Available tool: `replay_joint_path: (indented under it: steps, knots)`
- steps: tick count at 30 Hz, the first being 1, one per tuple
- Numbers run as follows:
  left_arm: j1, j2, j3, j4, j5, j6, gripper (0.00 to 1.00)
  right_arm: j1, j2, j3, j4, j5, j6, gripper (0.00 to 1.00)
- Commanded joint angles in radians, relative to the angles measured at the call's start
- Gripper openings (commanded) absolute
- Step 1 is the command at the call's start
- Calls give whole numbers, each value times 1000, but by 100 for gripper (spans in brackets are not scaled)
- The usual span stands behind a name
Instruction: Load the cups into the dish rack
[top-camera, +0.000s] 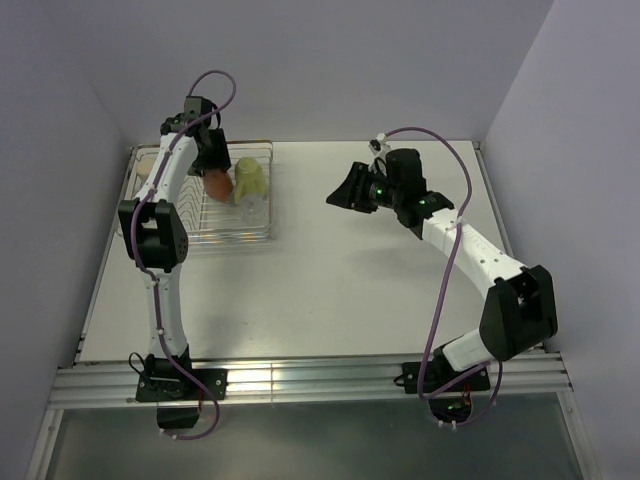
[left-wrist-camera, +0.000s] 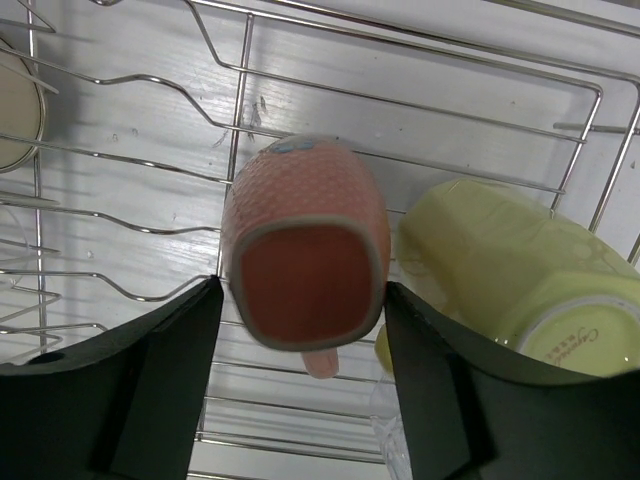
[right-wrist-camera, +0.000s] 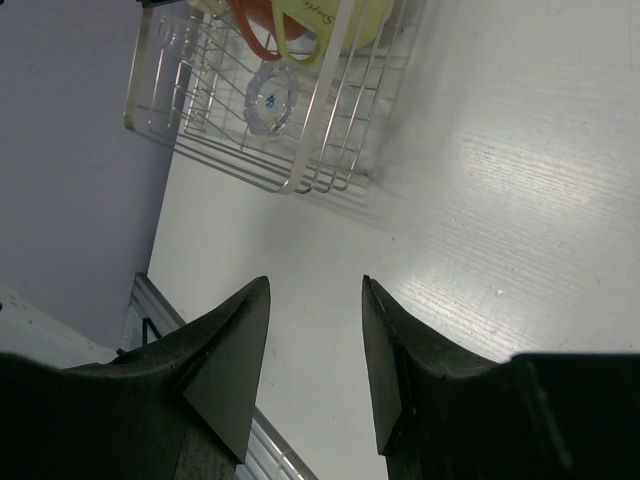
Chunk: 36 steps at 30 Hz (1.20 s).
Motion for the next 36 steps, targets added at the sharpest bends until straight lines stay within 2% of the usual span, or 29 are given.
replay_joint_path:
  steps: [1, 12, 24, 30, 32, 35, 36]
  knots:
    - [2, -4, -4, 43, -24, 8, 73, 9, 4, 42, 24, -3, -16, 49]
    - [2, -33, -29, 63, -24, 9, 77, 10, 3, 35, 27, -3, -15, 49]
    - [2, -164, -56, 133, -30, -5, 79, 12, 6, 35, 25, -3, -18, 50]
    - [4, -289, -21, 158, -21, -32, 81, 12, 3, 37, 16, 28, -29, 50]
    - [2, -380, -32, 172, 16, -63, 83, 12, -8, 32, 20, 31, -24, 50]
    - [2, -578, -171, 276, 100, -101, 86, 12, -37, 25, 11, 42, -27, 52]
    - [2, -626, -258, 297, 137, -112, 87, 13, -46, 20, 8, 59, -27, 54]
